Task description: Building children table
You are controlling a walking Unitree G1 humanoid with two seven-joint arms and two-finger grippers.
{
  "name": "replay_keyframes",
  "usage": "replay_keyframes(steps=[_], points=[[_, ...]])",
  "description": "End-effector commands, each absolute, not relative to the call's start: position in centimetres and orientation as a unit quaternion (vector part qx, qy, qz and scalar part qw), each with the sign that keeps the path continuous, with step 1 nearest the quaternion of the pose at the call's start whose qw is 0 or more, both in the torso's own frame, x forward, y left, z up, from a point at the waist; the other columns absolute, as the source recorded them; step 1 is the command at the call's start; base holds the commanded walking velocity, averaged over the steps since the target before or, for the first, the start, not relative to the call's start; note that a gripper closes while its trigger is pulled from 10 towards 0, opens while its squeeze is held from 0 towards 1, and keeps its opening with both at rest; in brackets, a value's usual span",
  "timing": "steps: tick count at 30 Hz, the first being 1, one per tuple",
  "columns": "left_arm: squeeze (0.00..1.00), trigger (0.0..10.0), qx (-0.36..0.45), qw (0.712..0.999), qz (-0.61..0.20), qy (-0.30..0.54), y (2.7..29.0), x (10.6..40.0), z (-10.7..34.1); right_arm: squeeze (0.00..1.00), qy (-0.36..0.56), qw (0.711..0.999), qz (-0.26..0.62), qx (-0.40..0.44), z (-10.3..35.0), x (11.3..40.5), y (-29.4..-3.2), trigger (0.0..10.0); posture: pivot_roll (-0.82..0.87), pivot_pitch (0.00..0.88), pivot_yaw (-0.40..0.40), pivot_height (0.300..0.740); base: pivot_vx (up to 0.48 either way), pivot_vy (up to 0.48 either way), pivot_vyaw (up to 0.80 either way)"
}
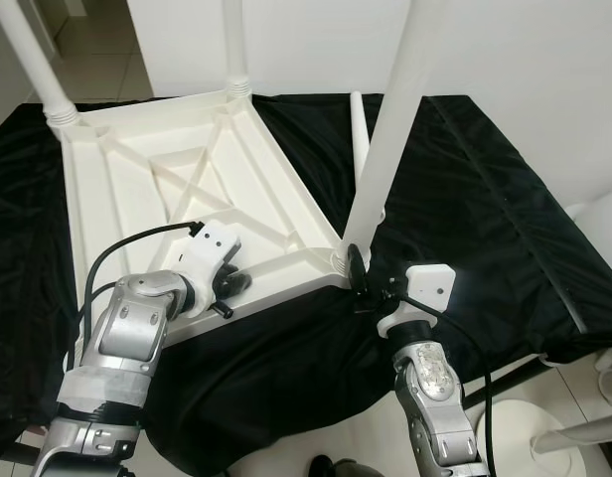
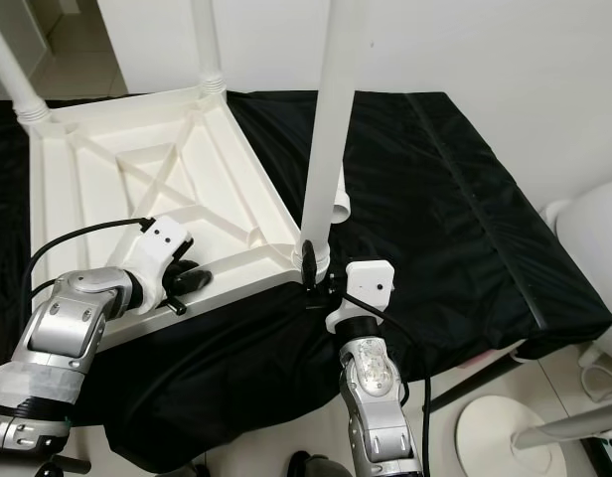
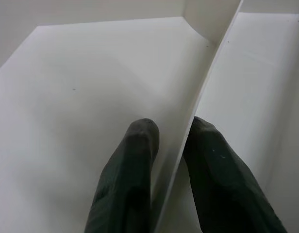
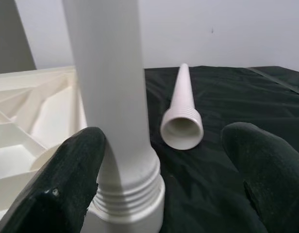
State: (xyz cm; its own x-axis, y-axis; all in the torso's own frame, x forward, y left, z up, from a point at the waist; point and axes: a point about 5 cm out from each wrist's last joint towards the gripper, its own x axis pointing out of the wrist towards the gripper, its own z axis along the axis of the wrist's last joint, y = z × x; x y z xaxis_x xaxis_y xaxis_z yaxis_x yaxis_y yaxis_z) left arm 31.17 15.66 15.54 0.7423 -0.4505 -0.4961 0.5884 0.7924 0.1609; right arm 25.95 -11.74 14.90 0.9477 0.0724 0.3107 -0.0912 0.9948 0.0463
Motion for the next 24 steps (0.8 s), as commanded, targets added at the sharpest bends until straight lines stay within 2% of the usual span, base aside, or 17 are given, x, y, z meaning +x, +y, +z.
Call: replay_keyframes(steps=[1, 13, 17, 24], points=[[0.0, 0.0, 0.196, 0.94, -0.101, 0.261, 20.3, 31.0, 14.7, 0.0, -0.148, 0.988, 0.028, 0.03, 14.4, 25.7, -12.2, 10.0, 0.09, 0.135, -0.008, 0.74, 0.0, 0.0, 0.0], [0.0, 0.0, 0.175, 0.944, -0.02, 0.279, 22.9, 29.4, 14.5, 0.0, -0.145, 0.989, 0.027, 0.023, 14.2, 25.5, -12.7, 10.0, 0.09, 0.164, -0.02, 0.74, 0.0, 0.0, 0.0], [0.0, 0.0, 0.152, 0.944, 0.028, 0.29, 24.0, 28.5, 14.1, 0.0, -0.144, 0.989, 0.028, 0.02, 14.3, 25.6, -12.9, 10.0, 0.09, 0.167, -0.022, 0.74, 0.0, 0.0, 0.0], [0.0, 0.0, 0.14, 0.944, 0.02, 0.298, 23.5, 27.9, 13.7, 0.0, -0.142, 0.989, 0.03, 0.015, 14.2, 25.6, -13.2, 10.0, 0.09, 0.171, -0.029, 0.74, 0.0, 0.0, 0.0]])
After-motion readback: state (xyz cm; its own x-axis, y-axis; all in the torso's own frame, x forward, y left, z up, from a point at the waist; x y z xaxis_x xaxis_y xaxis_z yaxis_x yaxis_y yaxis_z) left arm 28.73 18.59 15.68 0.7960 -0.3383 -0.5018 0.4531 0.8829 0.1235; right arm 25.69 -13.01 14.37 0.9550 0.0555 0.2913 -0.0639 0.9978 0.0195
